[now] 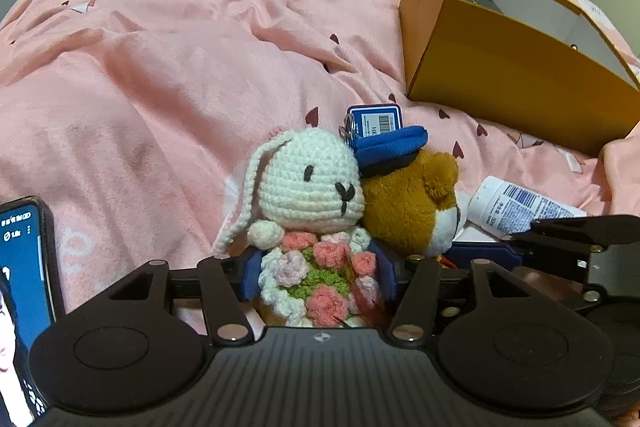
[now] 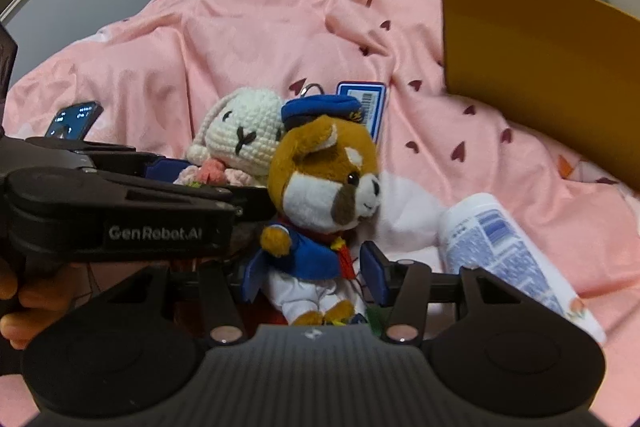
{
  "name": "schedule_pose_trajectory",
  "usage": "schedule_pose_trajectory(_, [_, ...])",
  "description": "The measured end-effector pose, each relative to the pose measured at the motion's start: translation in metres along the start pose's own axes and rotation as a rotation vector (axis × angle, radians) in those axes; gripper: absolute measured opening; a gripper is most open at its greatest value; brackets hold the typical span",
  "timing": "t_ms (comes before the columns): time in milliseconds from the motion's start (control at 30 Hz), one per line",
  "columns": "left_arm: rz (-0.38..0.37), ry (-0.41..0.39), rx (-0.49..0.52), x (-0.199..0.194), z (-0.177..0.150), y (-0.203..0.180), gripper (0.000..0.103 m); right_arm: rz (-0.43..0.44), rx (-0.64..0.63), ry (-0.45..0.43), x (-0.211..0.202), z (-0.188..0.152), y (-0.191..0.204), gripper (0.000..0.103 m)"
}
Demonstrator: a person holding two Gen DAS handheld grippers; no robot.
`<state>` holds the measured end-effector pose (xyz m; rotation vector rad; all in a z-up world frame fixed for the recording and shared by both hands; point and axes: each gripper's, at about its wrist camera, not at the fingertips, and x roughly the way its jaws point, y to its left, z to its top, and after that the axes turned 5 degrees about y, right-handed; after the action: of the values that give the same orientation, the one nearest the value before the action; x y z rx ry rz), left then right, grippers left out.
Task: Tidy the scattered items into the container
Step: 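Grasp the brown bear plush with the right gripper, then lift the bear plush with the right while the left grasps the white crochet bunny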
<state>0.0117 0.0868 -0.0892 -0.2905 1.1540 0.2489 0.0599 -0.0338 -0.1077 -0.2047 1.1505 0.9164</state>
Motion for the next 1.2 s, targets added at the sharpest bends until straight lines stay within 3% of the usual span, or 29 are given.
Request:
schedule_pose_trajectory(167, [0.009, 0.015, 0.008, 0.007, 0.002, -0.001, 0.066, 0.033, 0.010, 0.044, 0.016, 0.004, -0.001, 0.045])
schedule_pose_trajectory(400, [-0.008, 0.017, -0.004, 0.008, 0.003, 0.002, 0.068, 0.020, -0.015, 0.013, 0.006, 0.000, 0.003, 0.040])
schedule_pose_trajectory(633, [-0.015, 0.016, -0.001, 0.008, 0.003, -0.001, 0.077, -0.071, -0.044, -0.065, -0.031, -0.010, 0.004, 0.039])
schedule_pose_trajectory(767, [-0.017, 0.016, 0.011, 0.008, 0.002, -0.003, 0.083, -0.214, -0.051, -0.130, -0.050, -0.008, 0.000, 0.039])
schedule_pose_trajectory(967, [0.001, 0.023, 0.046, 0.014, 0.002, -0.009, 0.088, -0.253, -0.006, -0.152, -0.058, -0.006, -0.013, 0.039])
schedule_pose_trajectory(1000, [0.003, 0.022, 0.046, 0.013, 0.002, -0.009, 0.087, -0.252, -0.005, -0.151, -0.058, -0.005, -0.014, 0.039])
schedule_pose_trajectory(1067, [0.021, 0.014, 0.037, 0.013, 0.002, -0.009, 0.068, -0.252, -0.008, -0.152, -0.058, -0.005, -0.014, 0.039])
schedule_pose_trajectory(1200, [-0.011, -0.012, -0.004, 0.008, 0.002, 0.000, 0.063, -0.254, -0.006, -0.160, -0.059, -0.005, -0.015, 0.039])
